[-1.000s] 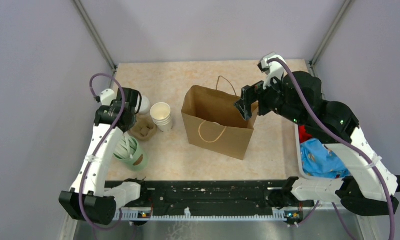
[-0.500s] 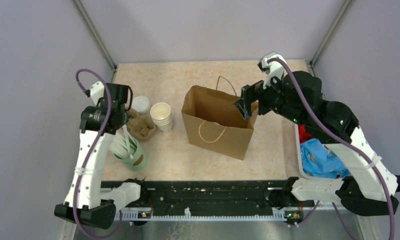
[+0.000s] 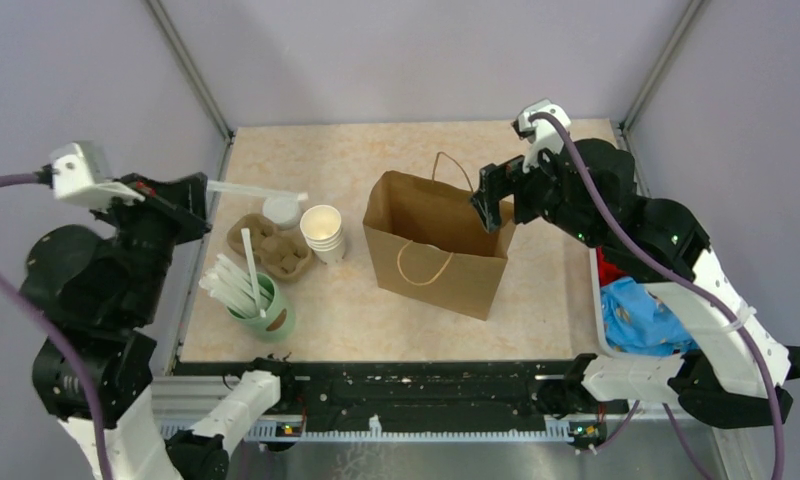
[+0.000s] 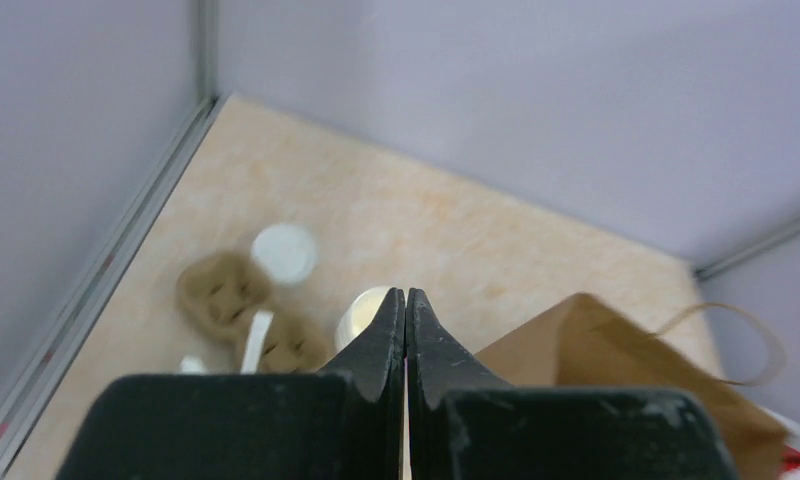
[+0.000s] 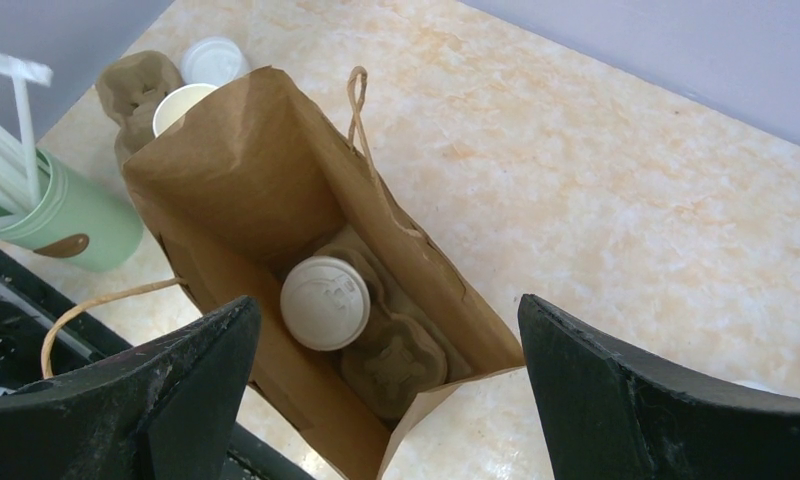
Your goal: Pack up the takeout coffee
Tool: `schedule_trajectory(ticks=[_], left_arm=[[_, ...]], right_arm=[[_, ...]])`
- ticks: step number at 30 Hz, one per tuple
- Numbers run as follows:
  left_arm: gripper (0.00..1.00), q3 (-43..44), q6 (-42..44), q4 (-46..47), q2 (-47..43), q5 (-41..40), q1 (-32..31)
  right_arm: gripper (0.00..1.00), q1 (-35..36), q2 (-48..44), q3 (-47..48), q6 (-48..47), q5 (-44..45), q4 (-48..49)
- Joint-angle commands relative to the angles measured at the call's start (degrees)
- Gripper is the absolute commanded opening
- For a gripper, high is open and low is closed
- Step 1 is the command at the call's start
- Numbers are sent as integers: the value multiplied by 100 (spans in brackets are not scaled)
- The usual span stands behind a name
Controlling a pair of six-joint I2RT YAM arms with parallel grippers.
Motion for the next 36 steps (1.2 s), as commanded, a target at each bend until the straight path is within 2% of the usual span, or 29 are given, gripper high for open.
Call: schedule_trajectory(ticks=[1,7,11,17,19,22,25,26,29,30,31,32,33,36], left_arm=[[0,689,684,1416,355,1804,14],[0,282,602,2465,696,3432,15],[0,-502,62,3474,892,4532,23],[0,-1620,-844,4830,1194,5667,-55],[0,-1979,-956,5117,1274,5456,-647],[0,-2188,-583,5069,1496,4353,-1984],[0,-2242,-505,5034,1849,3992,-2621],[10,-2261,-463,4981,1858,3852,-2681],[66,-2428,-137,4848,1561,3178,-2691],[79,-2430,13,4742,1453,2920,-2691],[89,-2378,163,4591,1368,2669,-2685],[96,-2278,321,4443,1300,2454,-2690],[98,-2153,456,4290,1272,2296,-2691],[99,-1461,719,3816,1279,1946,-2689]], right_arm=[[99,52,-139,338,-132,381,304],[99,52,-346,384,-165,628,411],[99,52,-455,388,-136,740,380],[99,52,-718,353,5,945,368],[99,52,-822,343,27,1025,395],[99,52,-980,365,45,1111,455],[99,52,-1092,417,90,1156,503],[99,54,-1132,433,102,1156,507],[99,53,-1232,523,202,1068,436],[99,54,-1260,547,253,1046,430],[99,52,-1299,573,269,1030,424],[99,52,-1322,613,290,1028,422],[99,52,-1334,661,330,1057,434],[99,52,-1371,881,374,1091,505]])
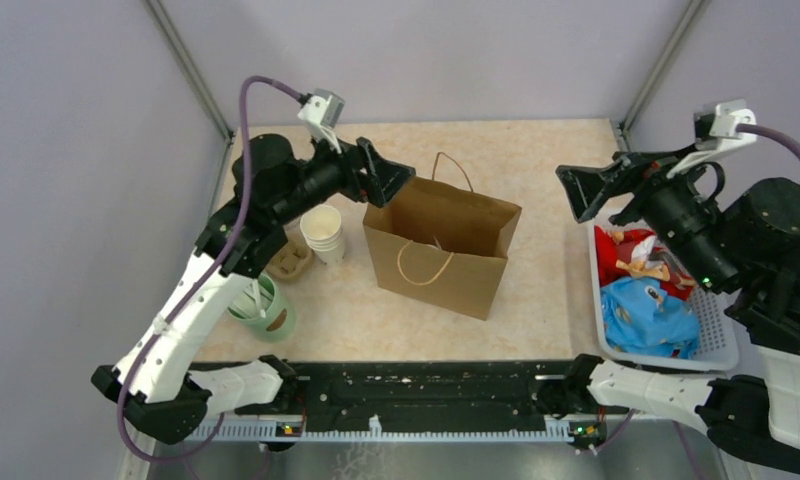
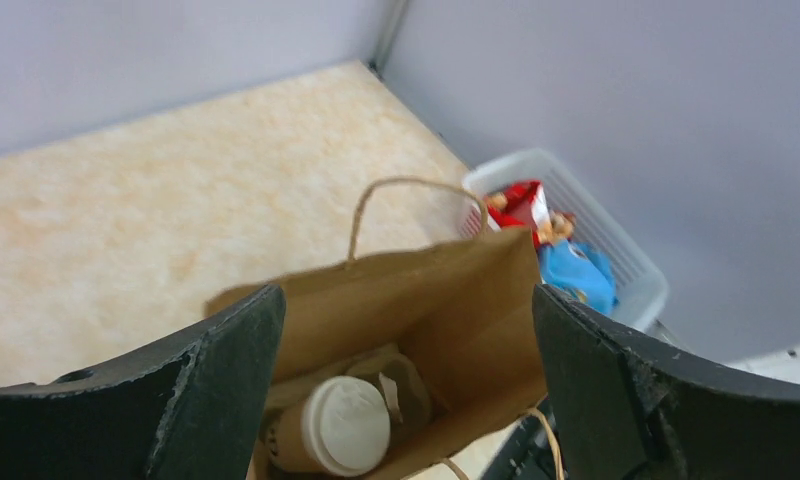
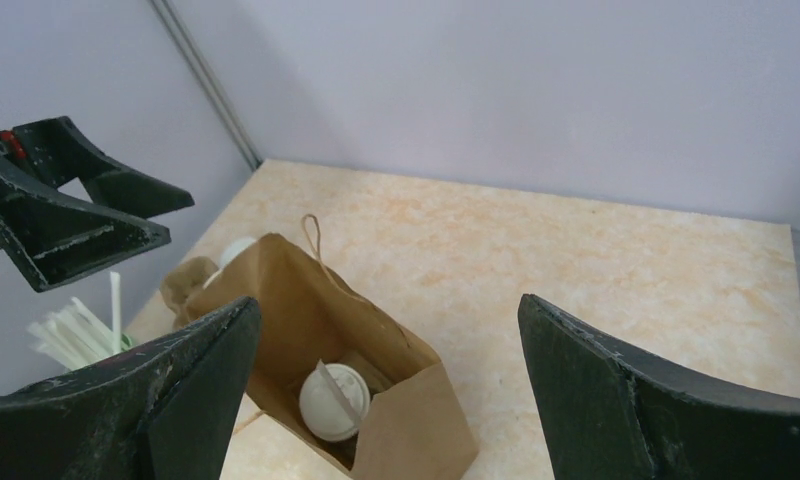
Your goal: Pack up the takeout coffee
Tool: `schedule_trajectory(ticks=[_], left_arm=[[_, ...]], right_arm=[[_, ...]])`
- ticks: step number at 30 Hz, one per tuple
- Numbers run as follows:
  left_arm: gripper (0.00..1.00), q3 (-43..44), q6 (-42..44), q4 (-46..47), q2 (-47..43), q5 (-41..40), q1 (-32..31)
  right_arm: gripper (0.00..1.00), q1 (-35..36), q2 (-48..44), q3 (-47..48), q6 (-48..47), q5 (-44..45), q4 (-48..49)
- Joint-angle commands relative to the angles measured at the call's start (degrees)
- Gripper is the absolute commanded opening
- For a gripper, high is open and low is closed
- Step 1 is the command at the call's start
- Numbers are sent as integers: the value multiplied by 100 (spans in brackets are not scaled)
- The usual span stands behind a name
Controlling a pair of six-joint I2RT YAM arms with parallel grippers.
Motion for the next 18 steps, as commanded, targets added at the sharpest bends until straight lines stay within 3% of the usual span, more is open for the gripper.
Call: schedule_trajectory(ticks=[1,8,18], left_arm=[[98,1052,616,-298,-268,-911,1],[98,1817,727,-304,-427,-1350,0],[98,1813,1000,-441,-624,-1887,4]], right_arm=[[99,52,-90,438,171,138,294],[99,52,192,1354,97,312,74],[99,54,256,1353,71,212,-60]])
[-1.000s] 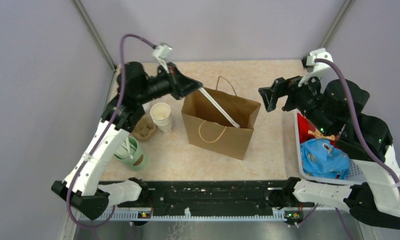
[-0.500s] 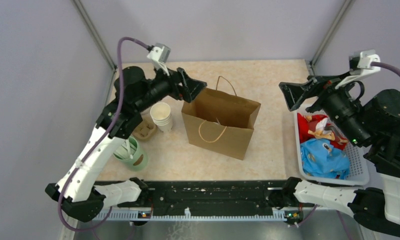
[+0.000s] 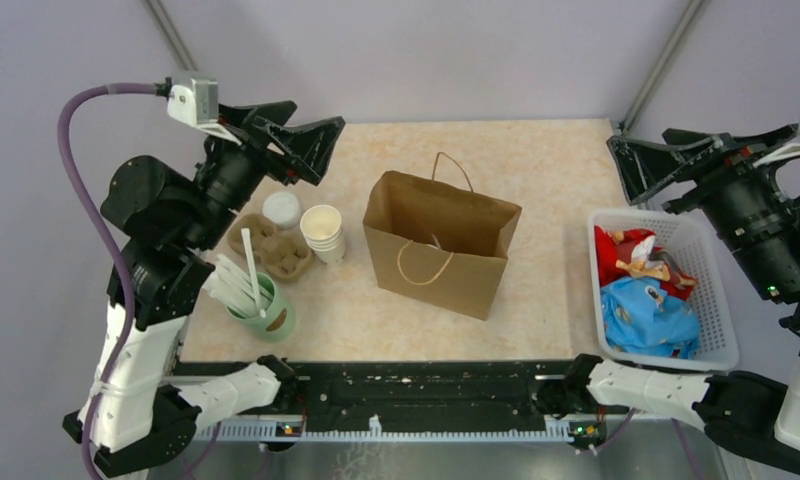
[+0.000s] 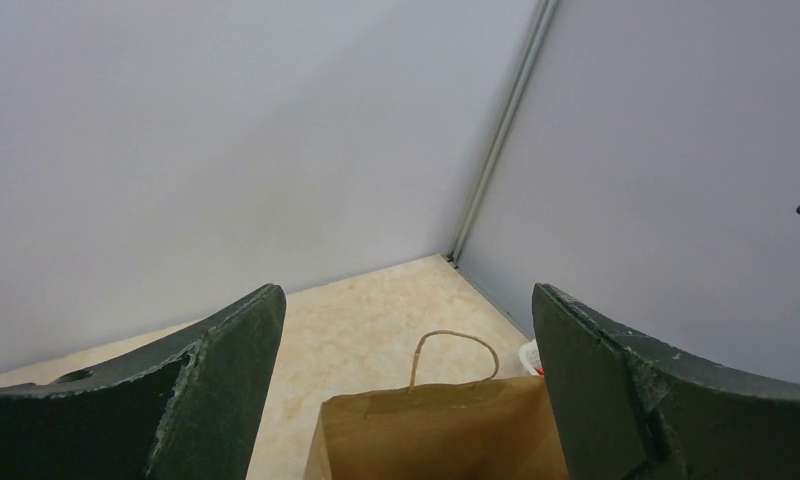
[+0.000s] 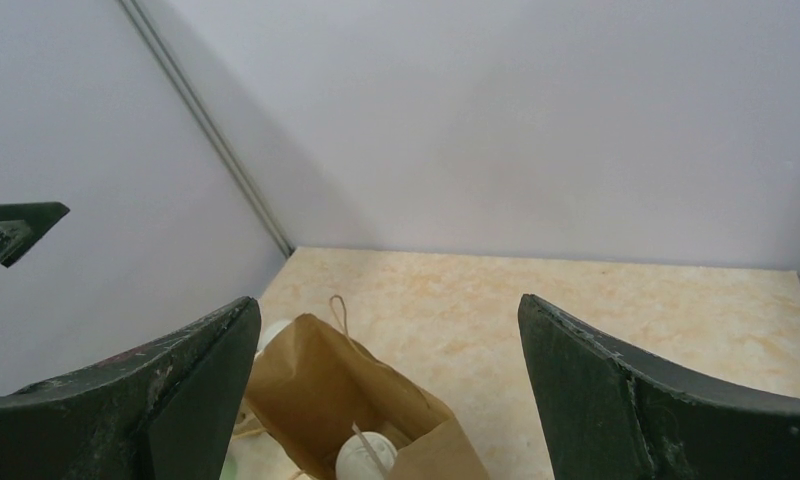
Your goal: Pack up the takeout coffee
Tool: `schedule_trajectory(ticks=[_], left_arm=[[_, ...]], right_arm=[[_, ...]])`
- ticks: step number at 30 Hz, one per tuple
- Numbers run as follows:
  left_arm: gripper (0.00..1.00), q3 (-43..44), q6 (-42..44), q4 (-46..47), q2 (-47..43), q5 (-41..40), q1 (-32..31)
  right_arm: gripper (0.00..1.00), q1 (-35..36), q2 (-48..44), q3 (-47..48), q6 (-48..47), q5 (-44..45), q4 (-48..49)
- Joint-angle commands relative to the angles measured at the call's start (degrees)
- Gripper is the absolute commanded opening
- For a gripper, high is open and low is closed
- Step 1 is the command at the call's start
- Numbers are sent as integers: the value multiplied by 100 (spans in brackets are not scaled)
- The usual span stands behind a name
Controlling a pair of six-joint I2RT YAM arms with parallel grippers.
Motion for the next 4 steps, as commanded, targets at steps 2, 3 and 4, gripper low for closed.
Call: schedule_trajectory(ticks=[2,3,4], left_arm=[[98,55,284,-67,10,-327,4],[98,89,319,-80,-1,-354,3],[98,120,347,-86,1,-369,1]], right_arm=[[99,51,72,-113,-188,-203,-90],[99,52,72,-108,-145,-79,-118],[99,44,99,-62,-121,30,-198]])
